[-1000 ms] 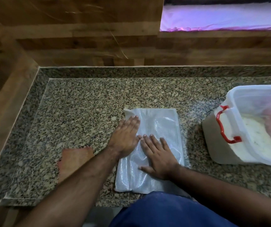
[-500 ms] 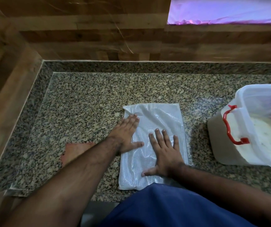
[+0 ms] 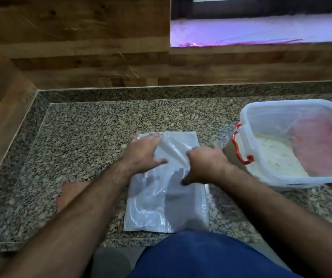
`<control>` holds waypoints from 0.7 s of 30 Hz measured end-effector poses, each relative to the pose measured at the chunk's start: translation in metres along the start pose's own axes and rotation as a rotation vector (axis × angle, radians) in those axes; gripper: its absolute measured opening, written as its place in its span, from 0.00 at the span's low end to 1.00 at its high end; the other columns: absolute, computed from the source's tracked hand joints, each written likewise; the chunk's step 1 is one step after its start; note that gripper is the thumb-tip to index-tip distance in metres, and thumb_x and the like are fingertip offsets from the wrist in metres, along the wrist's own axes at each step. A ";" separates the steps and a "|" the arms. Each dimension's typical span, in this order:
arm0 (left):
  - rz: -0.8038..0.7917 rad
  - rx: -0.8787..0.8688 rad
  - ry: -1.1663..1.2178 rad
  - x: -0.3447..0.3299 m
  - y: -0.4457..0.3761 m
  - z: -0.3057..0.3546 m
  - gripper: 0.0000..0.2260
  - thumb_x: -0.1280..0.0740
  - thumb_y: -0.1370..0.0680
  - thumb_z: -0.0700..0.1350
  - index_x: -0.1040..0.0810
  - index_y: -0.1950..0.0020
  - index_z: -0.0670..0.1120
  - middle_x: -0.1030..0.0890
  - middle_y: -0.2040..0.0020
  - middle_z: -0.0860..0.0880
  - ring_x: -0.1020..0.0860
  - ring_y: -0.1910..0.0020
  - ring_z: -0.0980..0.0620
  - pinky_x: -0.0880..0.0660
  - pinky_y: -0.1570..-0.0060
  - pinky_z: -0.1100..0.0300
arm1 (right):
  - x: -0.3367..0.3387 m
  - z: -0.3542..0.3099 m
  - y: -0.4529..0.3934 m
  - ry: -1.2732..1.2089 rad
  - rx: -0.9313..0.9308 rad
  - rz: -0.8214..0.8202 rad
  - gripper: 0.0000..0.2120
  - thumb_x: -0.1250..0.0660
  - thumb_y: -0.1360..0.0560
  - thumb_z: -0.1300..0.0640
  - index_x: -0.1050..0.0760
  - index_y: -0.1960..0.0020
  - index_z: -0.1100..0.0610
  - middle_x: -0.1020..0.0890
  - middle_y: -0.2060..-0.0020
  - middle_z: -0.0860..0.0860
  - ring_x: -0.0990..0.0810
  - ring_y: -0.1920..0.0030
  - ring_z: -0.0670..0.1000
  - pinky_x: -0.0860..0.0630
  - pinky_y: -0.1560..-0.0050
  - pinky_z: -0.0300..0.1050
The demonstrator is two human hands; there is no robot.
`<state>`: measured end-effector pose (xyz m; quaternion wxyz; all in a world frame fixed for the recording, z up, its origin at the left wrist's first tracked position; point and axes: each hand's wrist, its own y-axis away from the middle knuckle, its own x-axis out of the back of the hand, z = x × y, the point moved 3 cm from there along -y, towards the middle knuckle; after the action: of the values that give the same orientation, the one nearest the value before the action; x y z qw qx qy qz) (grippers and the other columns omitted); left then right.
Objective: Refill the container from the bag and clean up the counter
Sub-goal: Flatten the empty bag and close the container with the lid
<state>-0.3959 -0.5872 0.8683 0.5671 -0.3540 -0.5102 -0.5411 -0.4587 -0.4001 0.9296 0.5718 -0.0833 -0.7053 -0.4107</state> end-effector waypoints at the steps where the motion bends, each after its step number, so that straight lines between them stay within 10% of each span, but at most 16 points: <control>1: 0.113 -0.023 0.068 0.016 -0.001 0.021 0.37 0.29 0.19 0.65 0.31 0.16 0.47 0.28 0.17 0.50 0.29 0.19 0.49 0.41 0.16 0.38 | 0.021 0.013 0.016 -0.009 -0.012 0.094 0.36 0.25 0.33 0.25 0.21 0.35 0.49 0.15 0.41 0.49 0.17 0.38 0.54 0.39 0.22 0.64; 4: 0.428 -0.160 0.326 0.050 -0.003 0.093 0.22 0.31 0.17 0.58 0.16 0.30 0.45 0.13 0.34 0.47 0.16 0.34 0.46 0.23 0.31 0.45 | 0.064 0.064 0.061 -0.061 -0.097 0.341 0.38 0.25 0.30 0.28 0.25 0.28 0.49 0.19 0.31 0.50 0.22 0.29 0.53 0.41 0.19 0.61; 9: 0.684 -0.405 0.428 0.060 -0.010 0.218 0.11 0.27 0.19 0.48 0.11 0.43 0.42 0.10 0.47 0.46 0.13 0.46 0.43 0.20 0.42 0.48 | 0.085 0.172 0.117 -0.240 -0.280 0.575 0.33 0.25 0.26 0.35 0.21 0.27 0.51 0.18 0.29 0.52 0.22 0.27 0.55 0.33 0.22 0.60; 18: 0.115 -0.418 -0.071 0.003 -0.033 0.366 0.38 0.53 0.22 0.76 0.17 0.43 0.49 0.13 0.49 0.45 0.17 0.48 0.40 0.24 0.51 0.47 | -0.012 0.397 0.134 -0.535 -0.592 0.597 0.13 0.31 0.18 0.48 0.15 0.40 0.55 0.12 0.44 0.56 0.15 0.43 0.60 0.21 0.44 0.51; 21: 0.025 -0.413 -0.212 -0.007 -0.035 0.369 0.39 0.56 0.22 0.78 0.19 0.48 0.50 0.16 0.55 0.48 0.17 0.55 0.43 0.26 0.57 0.50 | -0.060 0.442 0.128 -0.739 -0.640 0.648 0.13 0.38 0.14 0.51 0.19 0.50 0.57 0.15 0.55 0.56 0.21 0.59 0.55 0.31 0.61 0.46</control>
<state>-0.5020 -0.2392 0.9410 0.4325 -0.5237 -0.4410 -0.5867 -0.6897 0.0018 0.9354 0.3308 -0.6007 -0.6374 -0.3513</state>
